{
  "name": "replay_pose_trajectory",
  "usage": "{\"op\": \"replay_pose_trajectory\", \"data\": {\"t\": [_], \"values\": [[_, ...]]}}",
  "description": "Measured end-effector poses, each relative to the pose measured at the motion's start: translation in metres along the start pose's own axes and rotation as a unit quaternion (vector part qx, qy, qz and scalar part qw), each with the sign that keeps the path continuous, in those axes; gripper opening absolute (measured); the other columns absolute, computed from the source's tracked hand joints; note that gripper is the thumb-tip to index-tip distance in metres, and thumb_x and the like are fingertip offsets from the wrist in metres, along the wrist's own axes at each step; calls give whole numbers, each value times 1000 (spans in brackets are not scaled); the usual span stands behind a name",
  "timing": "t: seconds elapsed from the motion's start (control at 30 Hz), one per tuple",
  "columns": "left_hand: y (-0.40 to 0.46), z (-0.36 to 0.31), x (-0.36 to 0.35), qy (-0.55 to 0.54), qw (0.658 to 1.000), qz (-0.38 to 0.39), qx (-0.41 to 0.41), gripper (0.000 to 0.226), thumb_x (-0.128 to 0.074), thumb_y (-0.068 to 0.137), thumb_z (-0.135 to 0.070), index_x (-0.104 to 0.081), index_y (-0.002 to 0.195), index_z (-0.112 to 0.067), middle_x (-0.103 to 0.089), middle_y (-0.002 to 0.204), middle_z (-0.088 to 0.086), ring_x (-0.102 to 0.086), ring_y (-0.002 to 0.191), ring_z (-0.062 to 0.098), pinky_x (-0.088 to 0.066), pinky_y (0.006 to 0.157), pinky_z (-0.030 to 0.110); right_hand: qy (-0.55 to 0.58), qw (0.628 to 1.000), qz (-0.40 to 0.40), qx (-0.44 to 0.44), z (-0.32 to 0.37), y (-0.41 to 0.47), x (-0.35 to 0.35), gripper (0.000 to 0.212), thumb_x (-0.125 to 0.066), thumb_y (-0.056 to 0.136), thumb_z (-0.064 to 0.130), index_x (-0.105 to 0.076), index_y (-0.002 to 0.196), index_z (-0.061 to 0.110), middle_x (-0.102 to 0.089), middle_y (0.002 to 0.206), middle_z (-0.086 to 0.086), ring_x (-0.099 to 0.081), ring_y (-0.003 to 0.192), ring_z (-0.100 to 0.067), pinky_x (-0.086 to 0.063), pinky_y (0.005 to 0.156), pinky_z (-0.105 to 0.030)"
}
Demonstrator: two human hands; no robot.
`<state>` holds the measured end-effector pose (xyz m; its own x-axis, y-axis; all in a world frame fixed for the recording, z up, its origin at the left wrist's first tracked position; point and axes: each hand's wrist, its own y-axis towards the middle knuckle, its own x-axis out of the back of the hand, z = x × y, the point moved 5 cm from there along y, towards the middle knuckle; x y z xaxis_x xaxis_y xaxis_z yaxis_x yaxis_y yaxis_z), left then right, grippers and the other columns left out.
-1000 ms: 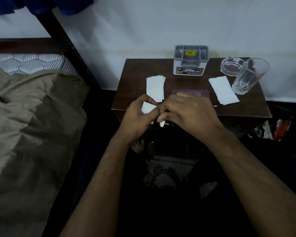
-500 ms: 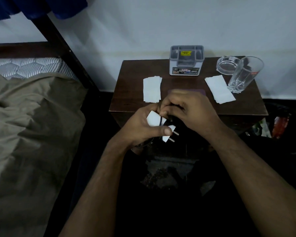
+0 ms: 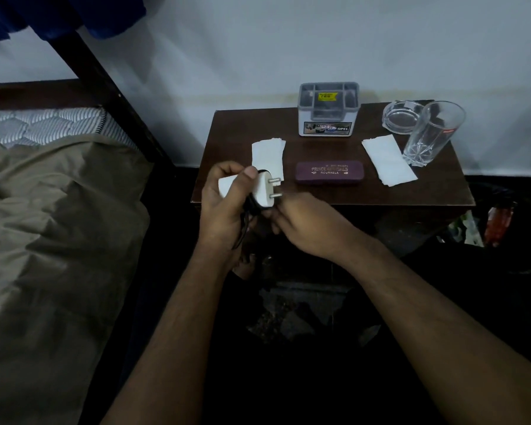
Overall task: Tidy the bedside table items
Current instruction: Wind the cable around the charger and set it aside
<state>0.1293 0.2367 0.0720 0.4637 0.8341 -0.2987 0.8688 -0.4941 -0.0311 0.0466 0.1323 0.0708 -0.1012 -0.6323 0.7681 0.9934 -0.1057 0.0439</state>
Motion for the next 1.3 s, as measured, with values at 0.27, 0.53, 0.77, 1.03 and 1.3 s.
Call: {"op": "replay_pose_trajectory", "data": {"t": [0.27,0.53,0.77,1.03,1.3], "values": [[7,-6,28,191,959,-181,-103,44,-77,77,-54,-60,87,-14,-65,68,-16,-62,62,2,-50,55,23,-121,990,-27,66,13,-3,-4,26,-43,103,42,-53,102,18,-69,92,1,-68,88,-26,-52,64,-39],[2,-11,22,323,911,-206,-155,41,-79,74,-55,-63,102,-29,-70,82,-17,-69,73,-7,-53,60,12,-154,985,-74,33,8,-2,-5,31,-46,94,51,-54,82,23,-56,64,6,-64,66,-22,-31,51,-29],[12,1,32,221,945,-232,-58,49,-79,71,-58,-62,94,-19,-71,76,-10,-68,66,5,-56,61,27,-120,988,-95,35,9,-4,2,48,-23,102,61,-59,98,29,-67,79,7,-66,76,-16,-41,56,-30],[14,19,32,146,971,-173,72,63,-82,72,-58,-56,110,-15,-70,92,3,-74,77,17,-63,65,46,22,965,-260,-4,2,-3,24,29,-47,103,49,-62,105,25,-65,90,11,-60,76,-6,-50,66,-33],[26,27,38,211,965,-127,93,63,-76,79,-61,-50,116,-18,-70,100,1,-73,80,9,-59,64,25,196,972,-100,-77,-13,27,-21,47,-64,96,42,-50,141,35,-66,113,19,-61,93,14,-44,83,-4]]}}
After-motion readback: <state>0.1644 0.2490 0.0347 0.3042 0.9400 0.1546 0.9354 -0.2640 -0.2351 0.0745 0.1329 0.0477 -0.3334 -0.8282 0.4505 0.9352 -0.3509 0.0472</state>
